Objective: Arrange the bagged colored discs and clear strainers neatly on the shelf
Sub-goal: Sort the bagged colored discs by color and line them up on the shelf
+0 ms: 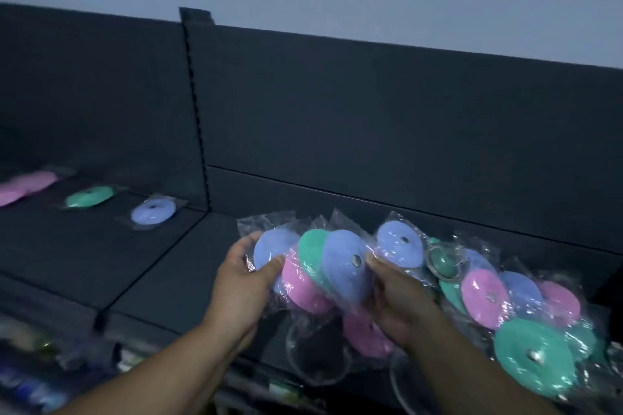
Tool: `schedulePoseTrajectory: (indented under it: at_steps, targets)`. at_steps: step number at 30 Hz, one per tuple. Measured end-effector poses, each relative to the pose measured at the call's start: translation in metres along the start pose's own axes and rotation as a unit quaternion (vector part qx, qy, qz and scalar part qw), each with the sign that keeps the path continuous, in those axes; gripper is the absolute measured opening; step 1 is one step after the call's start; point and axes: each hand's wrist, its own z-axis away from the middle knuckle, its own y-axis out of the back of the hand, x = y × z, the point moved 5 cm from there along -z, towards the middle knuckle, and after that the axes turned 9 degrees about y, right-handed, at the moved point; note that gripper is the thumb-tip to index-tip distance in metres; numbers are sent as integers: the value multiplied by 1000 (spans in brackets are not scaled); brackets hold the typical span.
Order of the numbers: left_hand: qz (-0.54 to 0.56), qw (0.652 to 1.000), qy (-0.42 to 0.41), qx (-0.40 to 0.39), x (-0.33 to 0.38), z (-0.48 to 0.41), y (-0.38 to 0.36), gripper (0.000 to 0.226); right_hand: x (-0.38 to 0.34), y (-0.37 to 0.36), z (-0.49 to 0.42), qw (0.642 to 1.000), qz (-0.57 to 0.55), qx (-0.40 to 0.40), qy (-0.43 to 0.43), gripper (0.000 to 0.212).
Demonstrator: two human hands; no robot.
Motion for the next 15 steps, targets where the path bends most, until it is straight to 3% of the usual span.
schedulePoseTrajectory:
  at_steps: [6,15]
  targets:
    - [33,998,12,42,25,3,155,32,87,-145,17,989,82,-101,-65,25]
    - [111,989,76,66,50,18,371,20,217,-346,50,965,90,-200,-145,21]
